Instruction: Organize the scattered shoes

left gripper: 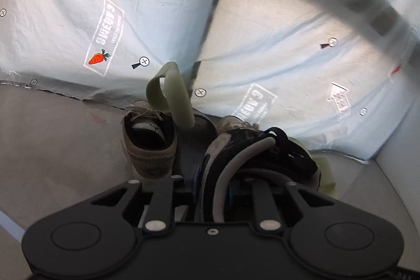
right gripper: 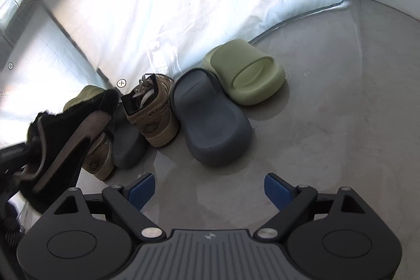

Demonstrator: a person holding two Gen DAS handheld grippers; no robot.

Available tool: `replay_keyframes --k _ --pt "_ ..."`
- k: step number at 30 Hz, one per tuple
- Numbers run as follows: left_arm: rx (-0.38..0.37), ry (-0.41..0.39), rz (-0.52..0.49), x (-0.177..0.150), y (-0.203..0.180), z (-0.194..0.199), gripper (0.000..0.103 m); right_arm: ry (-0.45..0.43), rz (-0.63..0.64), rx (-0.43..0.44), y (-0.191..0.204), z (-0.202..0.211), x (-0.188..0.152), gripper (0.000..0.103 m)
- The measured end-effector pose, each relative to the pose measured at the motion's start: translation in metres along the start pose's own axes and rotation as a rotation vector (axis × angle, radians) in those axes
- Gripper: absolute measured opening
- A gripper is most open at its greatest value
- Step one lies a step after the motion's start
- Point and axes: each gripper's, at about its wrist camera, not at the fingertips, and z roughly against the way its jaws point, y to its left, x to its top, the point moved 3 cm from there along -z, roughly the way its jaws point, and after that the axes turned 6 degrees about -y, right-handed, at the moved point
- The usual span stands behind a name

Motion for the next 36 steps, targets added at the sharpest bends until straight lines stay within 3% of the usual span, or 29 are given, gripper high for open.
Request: replay_keyframes --k 9,16,23,29,36 --pt "-0.002 0.178 -0.037 -0.094 -0.03 0.032 0.02 -0.002 -0.027 -0.04 -0.03 0.034 -0.012 0.091" --pt "-0.039 0.298 -0.065 -0.146 -0.052 0.046 0.021 0.059 0.012 -0.078 -0.052 0.048 -0.029 0.091" --pt "-0.049 0.402 -0.128 -0.178 -0.07 0.047 0.025 0.117 0.087 -0.056 -0.053 0.053 -0.04 0.091" --pt "-0.082 0.396 -0.115 -0.171 -0.066 0.058 0.027 0.196 0.133 -0.005 -0.044 0.06 -0.05 0.091" --pt "-0.138 0.273 -0.197 -0.146 -0.063 0.095 0.036 0.331 0.236 0.161 -0.005 0.064 -0.068 0.091"
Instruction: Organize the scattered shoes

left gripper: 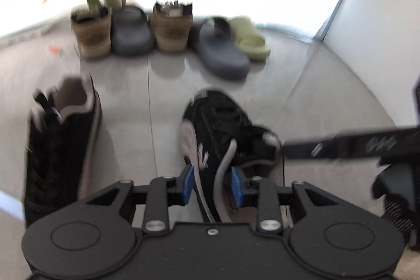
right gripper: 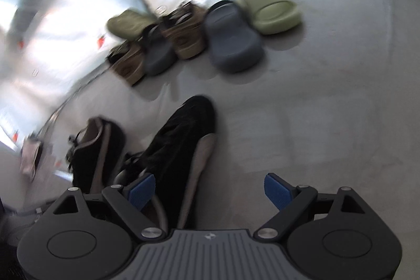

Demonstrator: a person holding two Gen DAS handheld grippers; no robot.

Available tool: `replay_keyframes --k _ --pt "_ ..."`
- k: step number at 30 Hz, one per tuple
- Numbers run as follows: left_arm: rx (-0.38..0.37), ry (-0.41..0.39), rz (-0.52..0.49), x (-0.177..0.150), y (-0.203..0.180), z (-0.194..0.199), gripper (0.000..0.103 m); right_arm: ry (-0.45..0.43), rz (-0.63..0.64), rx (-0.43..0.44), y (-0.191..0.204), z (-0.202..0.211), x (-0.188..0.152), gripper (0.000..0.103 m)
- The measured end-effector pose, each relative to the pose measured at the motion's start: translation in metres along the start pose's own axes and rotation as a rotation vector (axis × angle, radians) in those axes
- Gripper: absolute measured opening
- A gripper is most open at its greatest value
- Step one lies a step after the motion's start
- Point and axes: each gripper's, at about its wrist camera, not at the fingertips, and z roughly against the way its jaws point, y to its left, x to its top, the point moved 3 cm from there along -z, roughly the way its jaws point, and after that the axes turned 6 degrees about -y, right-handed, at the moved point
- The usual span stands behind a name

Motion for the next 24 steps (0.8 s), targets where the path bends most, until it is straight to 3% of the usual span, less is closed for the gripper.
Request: replay_keyframes --k 3,6,8,9,10,14,19,22,24 --pt "0.038 -0.018 0.078 0.004 0.02 0.01 0.039 0.068 0.079 0.042 0.02 -0.01 -0.004 0.087" --pt "0.081 -0.002 0.177 0.001 0.043 0.01 0.039 0.128 0.162 -0.001 0.038 -0.026 -0.012 0.074" --pt "0.103 -0.003 0.223 0.001 0.054 0.014 0.039 0.162 0.185 -0.021 0.043 -0.033 -0.015 0.054" --pt "0.113 -0.01 0.238 0.001 0.059 0.016 0.039 0.18 0.197 -0.034 0.045 -0.037 -0.017 0.05" --pt "0.12 -0.017 0.24 0.002 0.062 0.019 0.039 0.204 0.208 -0.057 0.046 -0.042 -0.018 0.031" --pt "0.139 -0.038 0.249 0.004 0.072 0.026 0.039 0.239 0.212 -0.045 0.038 -0.042 -0.015 0.027" --pt "0.152 -0.059 0.251 0.006 0.077 0.029 0.039 0.3 0.37 -0.096 0.024 -0.037 -0.001 0.022" --pt "0.16 -0.068 0.262 0.007 0.08 0.029 0.039 0.288 0.424 -0.171 -0.001 -0.031 0.019 0.022" --pt "0.163 -0.073 0.275 0.008 0.082 0.029 0.039 0.226 0.389 -0.231 -0.024 -0.027 0.039 0.028"
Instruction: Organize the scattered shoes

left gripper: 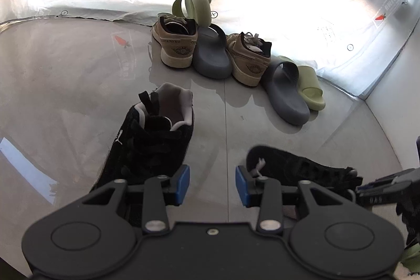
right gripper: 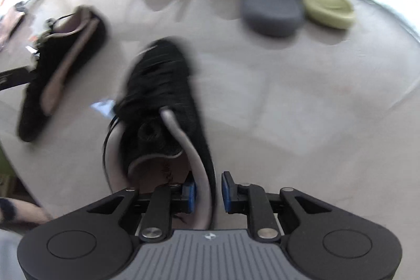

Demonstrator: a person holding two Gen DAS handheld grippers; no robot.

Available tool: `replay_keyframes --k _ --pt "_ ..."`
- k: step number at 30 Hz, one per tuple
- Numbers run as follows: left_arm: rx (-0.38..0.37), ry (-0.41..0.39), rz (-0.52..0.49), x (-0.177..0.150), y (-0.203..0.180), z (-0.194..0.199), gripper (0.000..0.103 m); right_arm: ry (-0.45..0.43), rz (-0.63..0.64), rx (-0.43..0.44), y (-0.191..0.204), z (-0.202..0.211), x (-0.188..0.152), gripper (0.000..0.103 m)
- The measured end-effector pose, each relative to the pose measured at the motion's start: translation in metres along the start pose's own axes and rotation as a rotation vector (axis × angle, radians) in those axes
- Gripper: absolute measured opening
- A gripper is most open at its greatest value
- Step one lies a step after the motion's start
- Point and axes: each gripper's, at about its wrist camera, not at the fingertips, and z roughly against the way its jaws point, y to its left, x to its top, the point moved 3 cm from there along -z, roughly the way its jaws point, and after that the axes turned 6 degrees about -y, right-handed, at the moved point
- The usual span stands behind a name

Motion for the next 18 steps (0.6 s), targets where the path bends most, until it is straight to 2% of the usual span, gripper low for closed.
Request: replay_keyframes --k 4,6,9,11,13,16,18 --pt "0.002 0.0 0.0 0.003 -0.001 -0.002 0.039 -0.083 -0.043 -0.134 -0.023 0.003 0.008 0.036" --pt "0.0 -0.001 -0.008 0.003 -0.002 -0.002 0.039 -0.104 -0.17 -0.171 -0.029 0.011 0.002 0.037" --pt "-0.006 0.008 -0.008 0.004 -0.002 -0.006 0.039 -0.122 -0.335 -0.191 -0.035 0.024 -0.022 0.041" --pt "-0.012 0.018 -0.001 0.004 -0.002 -0.009 0.039 -0.178 -0.424 -0.183 -0.037 0.034 -0.039 0.054" --pt "-0.023 0.033 0.006 0.005 -0.002 -0.014 0.039 -0.196 -0.452 -0.184 -0.038 0.039 -0.046 0.06" --pt "-0.042 0.044 -0.017 0.006 -0.006 -0.017 0.039 -0.197 -0.46 -0.212 -0.04 0.043 -0.049 0.06" --pt "-0.055 0.044 -0.044 0.006 -0.011 -0.017 0.039 -0.202 -0.508 -0.235 -0.046 0.055 -0.049 0.06"
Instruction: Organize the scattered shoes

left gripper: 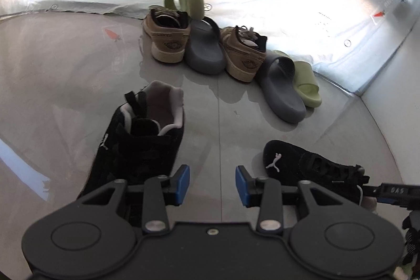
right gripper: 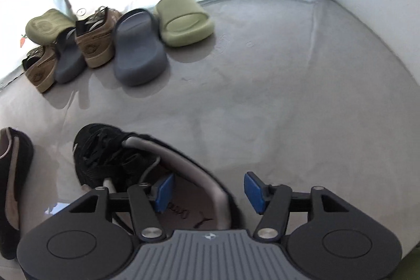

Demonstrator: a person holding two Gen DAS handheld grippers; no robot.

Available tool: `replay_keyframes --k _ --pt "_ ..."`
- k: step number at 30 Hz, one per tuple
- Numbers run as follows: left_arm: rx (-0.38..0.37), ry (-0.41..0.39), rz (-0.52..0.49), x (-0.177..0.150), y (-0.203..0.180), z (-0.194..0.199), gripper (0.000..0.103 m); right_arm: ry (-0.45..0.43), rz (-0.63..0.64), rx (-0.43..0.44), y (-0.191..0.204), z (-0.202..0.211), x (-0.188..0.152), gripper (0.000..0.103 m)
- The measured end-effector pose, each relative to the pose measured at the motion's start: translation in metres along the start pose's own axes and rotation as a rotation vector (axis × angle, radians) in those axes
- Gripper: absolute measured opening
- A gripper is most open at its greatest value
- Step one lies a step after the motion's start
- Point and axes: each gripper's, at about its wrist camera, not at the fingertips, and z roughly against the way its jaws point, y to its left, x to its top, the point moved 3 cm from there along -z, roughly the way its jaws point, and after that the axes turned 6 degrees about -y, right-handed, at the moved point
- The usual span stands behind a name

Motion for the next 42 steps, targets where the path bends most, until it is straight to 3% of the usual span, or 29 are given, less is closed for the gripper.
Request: replay_keyframes --k 2,5,11,14,16,17,19,20,22,25,29,30,31,32,34,38,42 --pt "-0.005 -0.001 -0.009 0.0 -0.001 -0.001 0.039 0.055 -0.134 -0.053 -0.013 0.008 0.001 0.063" --pt "-0.004 -0.001 0.007 0.002 0.0 -0.003 0.039 0.188 -0.346 -0.002 -0.023 0.007 -0.013 0.063" --pt "-0.016 0.015 0.007 0.002 0.0 -0.006 0.039 0.223 -0.524 0.058 -0.028 -0.006 -0.029 0.06" --pt "-0.012 0.016 0.006 0.003 0.0 -0.007 0.039 0.218 -0.475 0.015 -0.027 -0.008 -0.027 0.049" --pt "-0.008 0.017 0.012 0.003 0.002 -0.008 0.039 0.145 -0.336 -0.013 -0.018 -0.005 -0.018 0.045" --pt "-0.005 0.018 0.015 0.003 0.003 -0.008 0.039 0.1 -0.251 -0.03 -0.012 -0.004 -0.014 0.039" --pt "-0.003 0.022 0.022 0.003 0.005 -0.009 0.039 -0.055 0.037 -0.089 0.009 0.0 -0.002 0.026" --pt "-0.004 0.027 0.031 0.003 0.006 -0.01 0.039 -0.123 0.17 -0.11 0.02 0.0 0.003 0.026" --pt "-0.008 0.028 0.04 0.003 0.007 -0.011 0.039 -0.157 0.246 -0.07 0.031 -0.009 0.011 0.025" --pt "-0.006 0.013 0.031 0.004 0.006 -0.008 0.039 -0.13 0.127 0.031 0.032 -0.031 0.03 0.019" --pt "0.017 -0.01 0.027 0.003 0.01 0.0 0.039 -0.133 0.078 0.024 0.035 -0.039 0.043 0.02" --pt "0.024 -0.012 0.037 0.003 0.012 0.001 0.039 -0.138 0.051 0.023 0.034 -0.037 0.046 0.023" --pt "0.03 -0.013 0.049 0.002 0.015 0.002 0.039 -0.142 -0.024 0.041 0.03 -0.03 0.046 0.033" --pt "0.036 -0.014 0.061 0.002 0.018 0.003 0.039 -0.135 -0.089 0.048 0.024 -0.024 0.043 0.038" --pt "0.043 -0.012 0.09 0.002 0.024 0.003 0.039 -0.116 -0.184 0.028 0.014 -0.016 0.036 0.039" --pt "0.021 0.017 0.108 0.0 0.024 -0.003 0.039 -0.056 -0.363 -0.134 -0.008 0.011 0.002 0.046" --pt "-0.025 0.046 0.072 -0.002 0.011 -0.012 0.039 0.036 -0.52 -0.09 -0.029 0.013 -0.029 0.046"
